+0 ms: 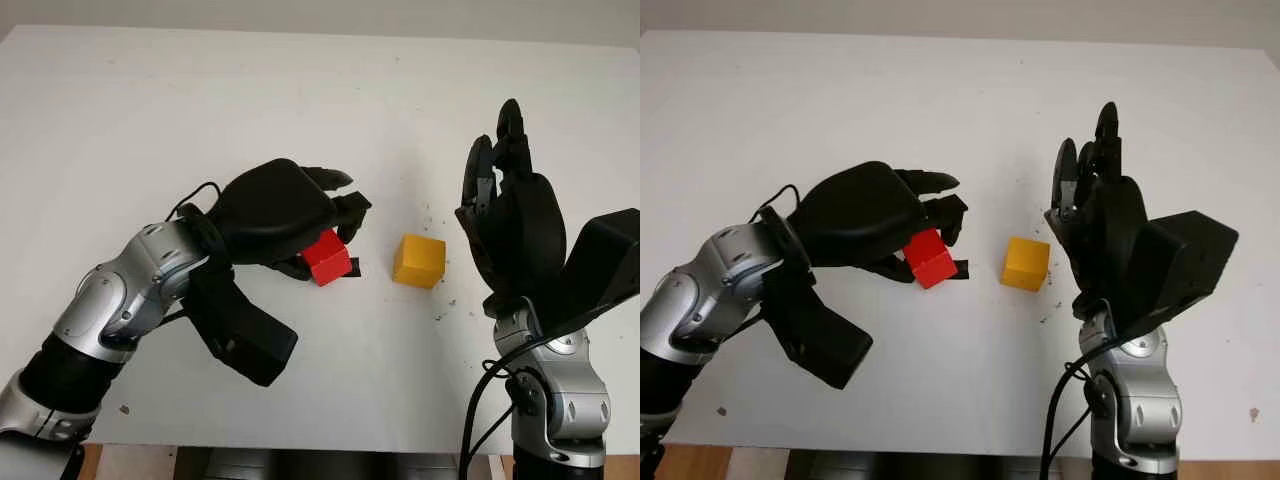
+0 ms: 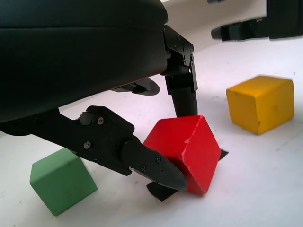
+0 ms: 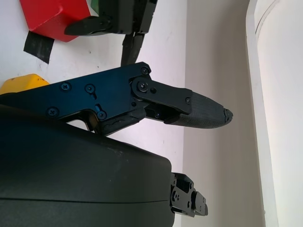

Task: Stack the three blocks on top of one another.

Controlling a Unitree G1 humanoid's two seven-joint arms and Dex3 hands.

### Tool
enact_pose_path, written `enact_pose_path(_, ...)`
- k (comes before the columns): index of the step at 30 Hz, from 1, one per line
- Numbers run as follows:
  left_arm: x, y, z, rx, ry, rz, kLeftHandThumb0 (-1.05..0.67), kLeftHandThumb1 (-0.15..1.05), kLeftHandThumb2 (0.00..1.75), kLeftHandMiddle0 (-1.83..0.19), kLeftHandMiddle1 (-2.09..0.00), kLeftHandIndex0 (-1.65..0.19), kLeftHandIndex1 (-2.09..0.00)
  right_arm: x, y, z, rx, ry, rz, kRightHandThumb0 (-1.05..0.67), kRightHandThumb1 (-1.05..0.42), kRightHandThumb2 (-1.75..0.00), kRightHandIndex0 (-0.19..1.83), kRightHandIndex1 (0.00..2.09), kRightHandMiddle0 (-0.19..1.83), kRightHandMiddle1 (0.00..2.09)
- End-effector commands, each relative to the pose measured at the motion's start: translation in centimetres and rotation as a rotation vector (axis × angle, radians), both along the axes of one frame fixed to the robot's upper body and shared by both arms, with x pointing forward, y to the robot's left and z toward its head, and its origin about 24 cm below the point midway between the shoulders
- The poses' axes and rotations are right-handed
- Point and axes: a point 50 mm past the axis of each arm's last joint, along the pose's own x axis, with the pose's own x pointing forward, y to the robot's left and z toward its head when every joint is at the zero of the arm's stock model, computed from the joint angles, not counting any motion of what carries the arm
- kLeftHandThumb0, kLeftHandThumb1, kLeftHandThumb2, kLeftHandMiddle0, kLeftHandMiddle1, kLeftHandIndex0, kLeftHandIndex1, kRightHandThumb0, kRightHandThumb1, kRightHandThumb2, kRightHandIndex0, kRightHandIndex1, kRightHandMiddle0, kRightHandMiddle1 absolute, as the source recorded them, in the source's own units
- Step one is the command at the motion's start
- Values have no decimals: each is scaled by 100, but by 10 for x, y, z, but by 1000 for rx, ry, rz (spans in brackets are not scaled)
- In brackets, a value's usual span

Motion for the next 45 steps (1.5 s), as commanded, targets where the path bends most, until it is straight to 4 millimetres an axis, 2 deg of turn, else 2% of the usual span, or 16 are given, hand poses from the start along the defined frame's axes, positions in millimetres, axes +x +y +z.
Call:
enact_pose_path(1,-3,-2,-4,17,-16,-13,-31,95,5,-39,-7,-41,-155,-4,1,2,4,-14,-5,-63,-105,-65,-19,0,-19,0)
enact_pose_path(8,-2,-6,-15,46,-103,-28,-23,95,5,-45,-9,-40,-158,-4,0,1,3,-17,-10,-62,-105,-66,-19,0,-19,0)
enact_pose_path(18,0,-7,-21,71,-135,-37,-22,95,5,-44,-8,-30,-166,-6,0,1,7,-13,-12,-63,-105,-65,-19,0,-19,0)
enact_pose_path(25,0,-5,-22,112,-124,-44,-26,96,6,-41,-7,-30,-164,-5,1,0,-1,-14,-8,-63,-105,-65,-19,0,-19,0)
enact_pose_path(29,-3,-4,-20,157,-120,-51,-34,95,5,-31,-2,-30,-163,-4,1,1,5,-20,-5,-63,-105,-66,-19,0,-19,0)
enact_pose_path(31,-4,-3,-19,172,-120,-46,-54,97,6,-20,-2,-20,-143,-4,1,1,8,-19,-4,-63,-105,-66,-19,0,-19,0)
enact_pose_path(32,-5,-3,-19,190,-119,-44,-59,98,6,-17,-3,-19,-137,-4,1,1,8,-18,-5,-63,-105,-66,-19,0,-19,0)
enact_pose_path(33,-6,-3,-18,203,-119,-43,-69,99,6,-11,-3,-11,-108,-5,1,0,8,-17,-5,-63,-105,-66,-19,0,-19,0)
enact_pose_path(34,-7,-3,-17,207,-115,-45,-75,99,5,-6,-4,-12,-76,-5,1,0,7,-15,-5,-63,-105,-66,-19,0,-19,0)
enact_pose_path(36,-9,-2,-15,207,-108,-61,-81,97,5,2,-4,-13,-36,-5,1,0,5,-15,-6,-64,-105,-65,-19,0,-19,0)
enact_pose_path(39,-12,-2,-11,209,-91,-73,-85,97,6,9,-3,-5,-14,-5,1,0,8,-13,-6,-64,-105,-65,-19,0,-19,0)
enact_pose_path(45,-22,3,2,207,-52,-58,-89,98,6,19,0,17,-1,-7,2,0,4,-15,-4,-63,-105,-66,-19,0,-19,0)
